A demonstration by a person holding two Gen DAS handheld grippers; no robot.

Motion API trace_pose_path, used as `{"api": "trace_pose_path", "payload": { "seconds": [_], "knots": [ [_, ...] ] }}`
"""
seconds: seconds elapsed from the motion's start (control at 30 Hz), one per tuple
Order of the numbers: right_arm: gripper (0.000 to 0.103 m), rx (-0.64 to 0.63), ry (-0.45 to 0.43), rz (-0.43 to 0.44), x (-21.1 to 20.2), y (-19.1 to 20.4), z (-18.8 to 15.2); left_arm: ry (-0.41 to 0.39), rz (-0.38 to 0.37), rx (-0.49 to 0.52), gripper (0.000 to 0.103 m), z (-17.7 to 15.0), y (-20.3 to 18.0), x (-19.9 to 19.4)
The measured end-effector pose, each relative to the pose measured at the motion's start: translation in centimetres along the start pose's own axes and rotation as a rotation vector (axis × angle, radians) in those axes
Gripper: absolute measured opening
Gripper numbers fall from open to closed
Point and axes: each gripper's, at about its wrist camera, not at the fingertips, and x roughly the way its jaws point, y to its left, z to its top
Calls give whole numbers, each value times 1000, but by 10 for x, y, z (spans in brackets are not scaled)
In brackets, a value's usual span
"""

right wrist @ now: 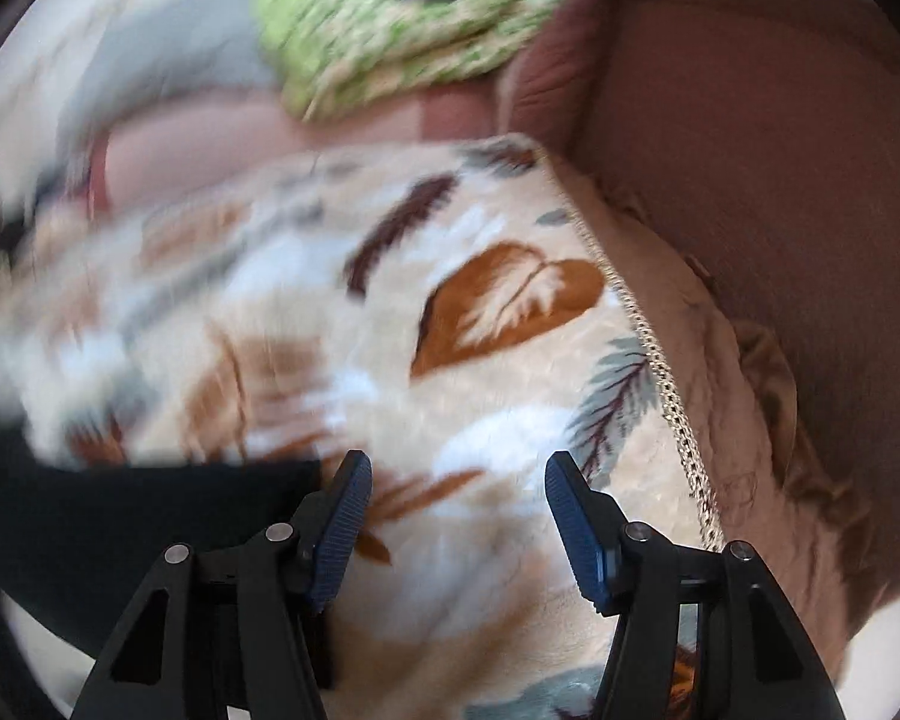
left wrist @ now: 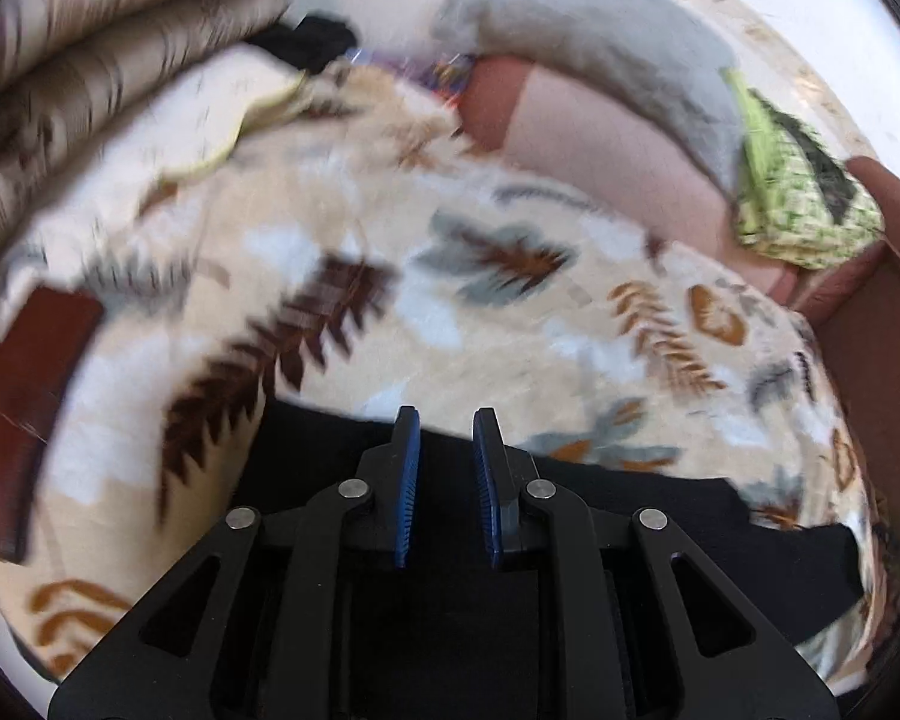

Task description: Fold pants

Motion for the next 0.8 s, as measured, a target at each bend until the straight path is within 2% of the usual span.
{"api": "trace_pose_path", "payload": {
  "seconds": [0.03, 0.07, 0.1, 0.13, 0.17, 0.2, 0.3, 0.37, 0.43, 0.57, 0.63, 0.73, 0.8],
  "knots": [
    [58, 43, -13, 17, -3, -5, 2, -10, 2, 19, 22, 5, -7, -10],
    [58, 89, -23, 32, -7, -10, 3, -28, -9, 47, 40, 13, -20, -24],
    [58, 124, -23, 51, -8, -13, 4, -53, -25, 70, 51, 20, -32, -37],
    [58, 148, -18, 73, -7, -14, 4, -83, -42, 92, 66, 28, -45, -50],
    [58, 164, -11, 96, -6, -14, 5, -101, -58, 107, 70, 34, -54, -57],
    [58, 178, 3, 138, -3, -13, 5, -111, -84, 123, 70, 40, -65, -65],
    [58, 212, 28, 274, -1, -7, 1, -78, -171, 125, 70, 47, -93, -69],
    [58, 244, 55, 358, -1, -7, -5, -17, -219, 102, 75, 34, -110, -55],
    [58, 284, 75, 401, -1, -8, -14, 52, -257, 124, 75, 11, -128, -34],
    [58, 368, 93, 457, -1, -13, -39, 70, -270, 213, 75, -41, -155, -2],
    [58, 391, 90, 434, -4, -14, -51, 78, -253, 219, 75, -64, -159, 8],
    [58, 425, 96, 473, -7, -12, -71, 83, -220, 267, 75, -75, -166, 12],
    [59, 499, 114, 567, -1, -11, -84, 90, -243, 251, 75, -74, -166, 14]
  ]
}}
